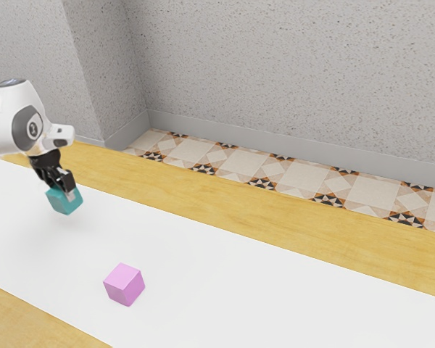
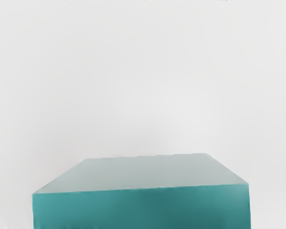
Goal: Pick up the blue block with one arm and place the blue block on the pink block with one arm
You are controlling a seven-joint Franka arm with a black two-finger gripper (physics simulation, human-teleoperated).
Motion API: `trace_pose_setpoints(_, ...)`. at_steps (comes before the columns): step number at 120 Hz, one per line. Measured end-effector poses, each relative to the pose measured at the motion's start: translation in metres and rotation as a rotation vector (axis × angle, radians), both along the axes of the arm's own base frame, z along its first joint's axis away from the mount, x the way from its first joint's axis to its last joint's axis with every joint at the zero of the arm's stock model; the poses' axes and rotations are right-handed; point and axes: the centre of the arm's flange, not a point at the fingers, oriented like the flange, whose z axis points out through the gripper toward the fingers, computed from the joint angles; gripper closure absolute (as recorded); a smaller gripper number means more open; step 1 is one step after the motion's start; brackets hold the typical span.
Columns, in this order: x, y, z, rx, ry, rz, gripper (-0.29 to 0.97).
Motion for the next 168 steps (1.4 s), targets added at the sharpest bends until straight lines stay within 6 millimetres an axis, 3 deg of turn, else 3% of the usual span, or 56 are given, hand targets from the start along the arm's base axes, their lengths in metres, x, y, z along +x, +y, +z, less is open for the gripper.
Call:
trace_pose_setpoints(29,-0.045,-0.058,0.036,-0.027,-0.006,-0.010,0.33)
trace_pose_setpoints(48,-0.064,-0.089,0.040,-0.036,-0.001,-0.020,0.33)
trace_pose_setpoints(73,-0.090,-0.104,0.049,-0.030,-0.009,0.002,0.33)
trace_pose_setpoints(129,-0.102,-0.191,0.042,-0.048,-0.009,-0.048,0.34)
trace_pose_setpoints(168,-0.112,-0.226,0.041,-0.061,-0.019,-0.042,0.34)
